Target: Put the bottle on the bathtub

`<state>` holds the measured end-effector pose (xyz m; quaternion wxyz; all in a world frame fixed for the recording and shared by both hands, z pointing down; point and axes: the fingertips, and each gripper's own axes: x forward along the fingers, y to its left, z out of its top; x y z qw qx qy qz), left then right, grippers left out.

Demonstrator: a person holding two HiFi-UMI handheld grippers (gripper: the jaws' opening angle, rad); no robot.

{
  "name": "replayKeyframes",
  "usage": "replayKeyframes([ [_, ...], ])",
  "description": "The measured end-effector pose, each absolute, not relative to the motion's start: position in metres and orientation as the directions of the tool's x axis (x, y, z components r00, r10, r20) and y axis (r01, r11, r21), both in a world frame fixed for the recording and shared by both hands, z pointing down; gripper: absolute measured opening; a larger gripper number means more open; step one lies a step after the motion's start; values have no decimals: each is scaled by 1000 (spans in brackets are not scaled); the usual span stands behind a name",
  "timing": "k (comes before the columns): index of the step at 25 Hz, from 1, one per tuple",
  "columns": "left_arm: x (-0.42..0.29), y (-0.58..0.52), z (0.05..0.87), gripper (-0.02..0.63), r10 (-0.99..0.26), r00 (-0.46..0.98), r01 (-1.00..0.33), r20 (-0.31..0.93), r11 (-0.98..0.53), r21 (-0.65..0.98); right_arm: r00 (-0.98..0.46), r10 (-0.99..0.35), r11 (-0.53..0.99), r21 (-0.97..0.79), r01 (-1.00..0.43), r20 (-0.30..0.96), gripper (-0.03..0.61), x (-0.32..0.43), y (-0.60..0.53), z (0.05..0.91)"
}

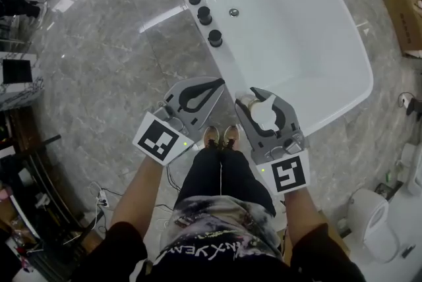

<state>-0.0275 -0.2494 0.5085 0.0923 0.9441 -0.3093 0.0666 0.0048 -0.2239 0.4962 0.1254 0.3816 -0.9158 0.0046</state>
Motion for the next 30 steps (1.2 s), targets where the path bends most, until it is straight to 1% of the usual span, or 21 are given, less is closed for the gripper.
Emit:
replayKeyframes([
  [12,-22,-252,558,11,-574,793,-605,206,-781,154,-689,-690,715,60,-696,223,133,10,-234,556],
  [30,-17,-248,576,11,-572,790,-608,219,-777,163,-682,-695,708,50,-704,229,133,18,-233,592],
])
